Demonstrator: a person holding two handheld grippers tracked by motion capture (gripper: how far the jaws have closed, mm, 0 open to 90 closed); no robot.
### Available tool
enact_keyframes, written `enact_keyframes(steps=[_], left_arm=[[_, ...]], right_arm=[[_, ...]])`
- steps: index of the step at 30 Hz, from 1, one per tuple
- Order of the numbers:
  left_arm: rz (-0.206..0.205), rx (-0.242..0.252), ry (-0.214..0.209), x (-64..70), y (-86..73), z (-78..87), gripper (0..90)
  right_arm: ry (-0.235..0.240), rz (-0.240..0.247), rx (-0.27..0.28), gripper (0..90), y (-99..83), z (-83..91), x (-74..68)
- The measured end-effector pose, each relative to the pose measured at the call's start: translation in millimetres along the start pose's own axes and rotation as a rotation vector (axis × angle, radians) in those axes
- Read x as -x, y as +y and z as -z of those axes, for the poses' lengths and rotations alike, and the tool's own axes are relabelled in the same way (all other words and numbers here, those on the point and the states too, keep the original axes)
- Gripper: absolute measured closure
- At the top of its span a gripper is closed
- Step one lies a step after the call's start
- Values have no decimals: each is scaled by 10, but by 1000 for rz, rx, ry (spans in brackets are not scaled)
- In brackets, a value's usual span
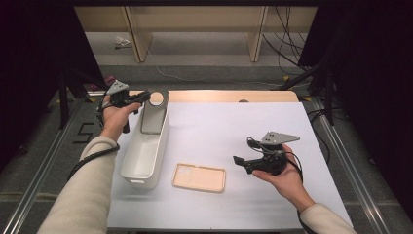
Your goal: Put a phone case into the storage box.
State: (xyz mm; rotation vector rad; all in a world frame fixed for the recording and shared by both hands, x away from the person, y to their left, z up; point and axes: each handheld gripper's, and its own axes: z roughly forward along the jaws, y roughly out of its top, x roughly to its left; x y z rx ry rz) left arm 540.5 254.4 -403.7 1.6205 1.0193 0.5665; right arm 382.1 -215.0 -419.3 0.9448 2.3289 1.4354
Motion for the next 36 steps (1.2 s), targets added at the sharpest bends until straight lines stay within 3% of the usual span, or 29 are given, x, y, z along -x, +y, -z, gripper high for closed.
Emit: enact_keyframes(steps=[22,36], left_arm=[[-4,-56,40,-65,-40,1,778],[-7,-63,55,-74,-41,0,772]], right_arm=[[2,1,-2,162,-2,-4,-1],[4,0,-3,161,-3,-4,0]])
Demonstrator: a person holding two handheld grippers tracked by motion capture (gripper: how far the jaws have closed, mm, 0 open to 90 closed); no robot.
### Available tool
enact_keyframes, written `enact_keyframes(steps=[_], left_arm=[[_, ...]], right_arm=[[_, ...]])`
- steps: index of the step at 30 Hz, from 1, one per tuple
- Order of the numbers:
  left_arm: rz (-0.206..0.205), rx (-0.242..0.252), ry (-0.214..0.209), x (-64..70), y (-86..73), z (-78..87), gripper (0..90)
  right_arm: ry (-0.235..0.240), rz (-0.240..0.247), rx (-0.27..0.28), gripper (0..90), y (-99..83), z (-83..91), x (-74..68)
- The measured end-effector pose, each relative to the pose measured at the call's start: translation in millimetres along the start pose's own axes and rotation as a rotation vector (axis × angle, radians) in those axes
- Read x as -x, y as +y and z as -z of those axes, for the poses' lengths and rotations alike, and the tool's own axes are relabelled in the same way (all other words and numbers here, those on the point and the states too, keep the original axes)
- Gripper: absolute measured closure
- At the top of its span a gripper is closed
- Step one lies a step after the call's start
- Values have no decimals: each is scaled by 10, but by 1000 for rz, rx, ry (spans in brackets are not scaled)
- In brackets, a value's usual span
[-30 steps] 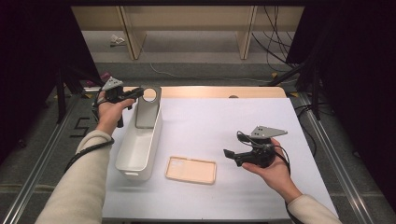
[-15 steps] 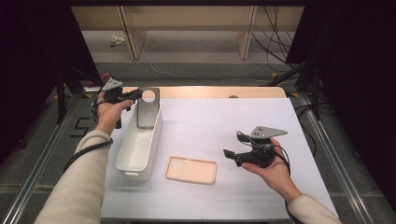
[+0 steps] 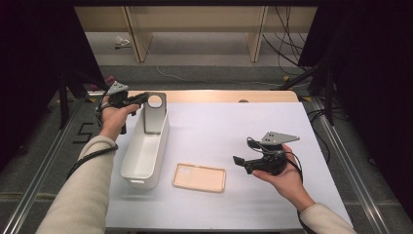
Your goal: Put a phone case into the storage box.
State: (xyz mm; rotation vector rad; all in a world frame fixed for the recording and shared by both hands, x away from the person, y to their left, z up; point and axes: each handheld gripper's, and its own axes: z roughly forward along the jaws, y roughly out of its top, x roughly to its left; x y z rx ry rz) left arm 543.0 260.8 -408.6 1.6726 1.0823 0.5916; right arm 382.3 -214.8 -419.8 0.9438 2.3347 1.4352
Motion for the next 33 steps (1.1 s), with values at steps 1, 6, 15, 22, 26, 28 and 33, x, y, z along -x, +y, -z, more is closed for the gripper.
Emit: enact_keyframes(steps=[1,6,15,22,26,28,33], left_arm=[[-1,-2,3,-1,0,2,771],[-6,-24,27,-15,-7,14,769],[11,-38,38,-27,-35,50,692],[25,-46,62,1,20,144,473],[29,-46,65,43,49,235,369],[26,-48,70,60,51,288,328],[36,-69,78,102,29,423,235]], right_arm=[[1,0,-1,161,-1,-1,0],[0,0,0,161,-1,-3,-2],[0,1,-1,162,-1,-3,-3],[2,2,-2,162,-2,-9,-6],[1,3,-4,161,-1,-9,-7],[2,3,-5,161,-1,-10,-7],[4,3,-8,162,-2,-12,-11]])
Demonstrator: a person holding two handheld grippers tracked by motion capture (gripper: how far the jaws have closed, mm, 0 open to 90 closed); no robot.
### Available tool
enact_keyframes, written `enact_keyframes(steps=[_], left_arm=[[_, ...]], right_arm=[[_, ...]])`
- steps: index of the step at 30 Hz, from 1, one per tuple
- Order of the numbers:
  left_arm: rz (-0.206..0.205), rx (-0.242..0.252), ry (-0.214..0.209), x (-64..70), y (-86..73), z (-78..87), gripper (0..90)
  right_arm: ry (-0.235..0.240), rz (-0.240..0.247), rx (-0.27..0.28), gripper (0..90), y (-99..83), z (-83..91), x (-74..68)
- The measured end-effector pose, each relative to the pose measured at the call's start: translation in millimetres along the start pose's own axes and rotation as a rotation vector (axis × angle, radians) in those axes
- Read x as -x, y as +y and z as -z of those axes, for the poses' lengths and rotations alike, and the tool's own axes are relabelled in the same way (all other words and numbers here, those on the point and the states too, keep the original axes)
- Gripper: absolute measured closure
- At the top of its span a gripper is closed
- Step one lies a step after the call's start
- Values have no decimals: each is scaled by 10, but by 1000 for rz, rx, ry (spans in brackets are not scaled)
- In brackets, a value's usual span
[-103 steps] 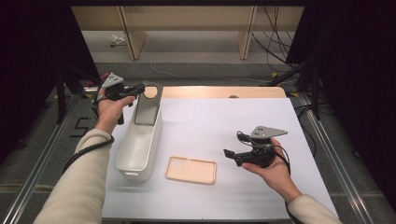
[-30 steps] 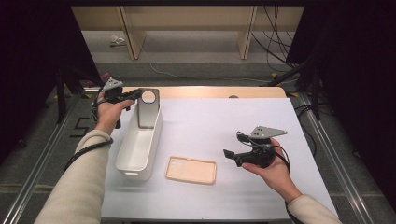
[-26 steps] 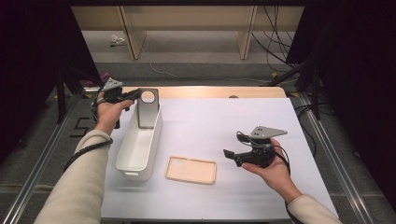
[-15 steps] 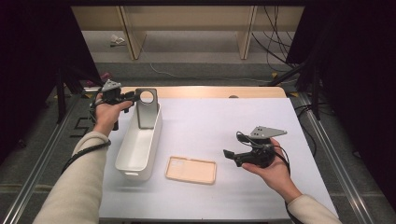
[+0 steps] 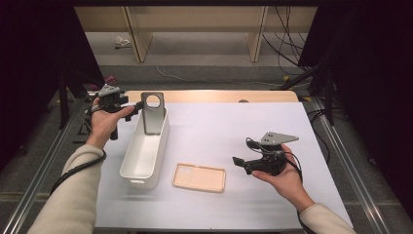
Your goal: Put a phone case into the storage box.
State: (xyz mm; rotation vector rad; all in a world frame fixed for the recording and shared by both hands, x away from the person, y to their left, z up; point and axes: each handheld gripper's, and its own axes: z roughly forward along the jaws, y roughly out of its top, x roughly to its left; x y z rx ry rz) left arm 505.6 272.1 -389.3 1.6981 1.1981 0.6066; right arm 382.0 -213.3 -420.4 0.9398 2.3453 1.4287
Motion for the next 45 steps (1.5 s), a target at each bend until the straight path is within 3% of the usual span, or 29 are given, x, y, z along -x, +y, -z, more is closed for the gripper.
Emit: enact_keyframes(steps=[4,9,15,25,37,45], left_arm=[[-7,-20,-26,63,-45,103,171],[-26,-11,-39,196,-105,245,93],[-10,5,-86,403,-229,403,19],[-50,34,-104,726,-461,618,0],[-76,30,-120,881,-596,666,0],[-86,20,-115,890,-607,667,0]], right_arm=[[-1,-2,-2,162,1,-1,3],[-2,-1,-5,162,0,-4,0],[-1,-7,-6,162,-4,-18,9],[0,-12,-10,162,2,-42,20],[2,-6,-12,162,-1,-44,33],[10,1,-15,162,-5,-45,14]])
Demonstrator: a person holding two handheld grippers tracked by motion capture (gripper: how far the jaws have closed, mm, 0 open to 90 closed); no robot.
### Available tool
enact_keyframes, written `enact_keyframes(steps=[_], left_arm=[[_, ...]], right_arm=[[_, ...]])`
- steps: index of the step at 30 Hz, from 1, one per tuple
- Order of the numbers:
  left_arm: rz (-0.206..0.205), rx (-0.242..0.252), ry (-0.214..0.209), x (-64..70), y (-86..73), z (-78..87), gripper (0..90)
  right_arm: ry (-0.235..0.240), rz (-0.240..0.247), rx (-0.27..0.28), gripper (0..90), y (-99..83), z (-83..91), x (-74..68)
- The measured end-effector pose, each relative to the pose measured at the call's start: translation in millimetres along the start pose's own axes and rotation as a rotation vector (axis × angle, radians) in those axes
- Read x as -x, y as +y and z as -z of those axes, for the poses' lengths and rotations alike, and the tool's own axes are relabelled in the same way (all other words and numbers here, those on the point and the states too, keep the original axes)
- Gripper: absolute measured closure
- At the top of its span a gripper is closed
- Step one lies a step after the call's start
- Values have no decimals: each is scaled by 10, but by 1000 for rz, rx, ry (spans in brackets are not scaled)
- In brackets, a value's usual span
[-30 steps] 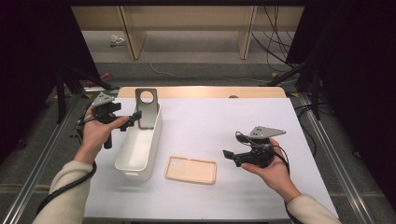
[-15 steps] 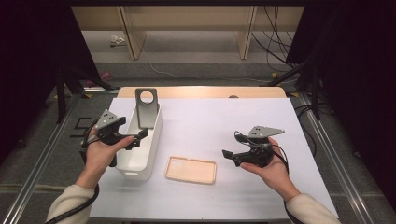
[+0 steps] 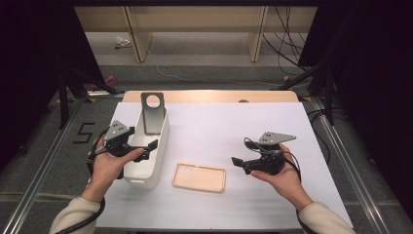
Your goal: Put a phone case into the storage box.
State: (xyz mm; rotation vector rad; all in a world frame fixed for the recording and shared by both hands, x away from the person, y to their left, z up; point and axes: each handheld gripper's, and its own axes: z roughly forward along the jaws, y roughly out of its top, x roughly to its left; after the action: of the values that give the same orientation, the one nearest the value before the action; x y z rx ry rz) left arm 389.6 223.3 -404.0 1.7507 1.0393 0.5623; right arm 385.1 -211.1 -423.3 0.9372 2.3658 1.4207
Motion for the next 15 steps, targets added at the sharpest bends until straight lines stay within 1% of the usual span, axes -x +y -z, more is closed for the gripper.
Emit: enact_keyframes(steps=[5,15], left_arm=[[-1,0,4,-3,6,6,0],[1,2,-2,-3,17,0,0]], right_arm=[[2,-1,0,162,-3,2,3],[2,5,-3,162,7,-10,-4]])
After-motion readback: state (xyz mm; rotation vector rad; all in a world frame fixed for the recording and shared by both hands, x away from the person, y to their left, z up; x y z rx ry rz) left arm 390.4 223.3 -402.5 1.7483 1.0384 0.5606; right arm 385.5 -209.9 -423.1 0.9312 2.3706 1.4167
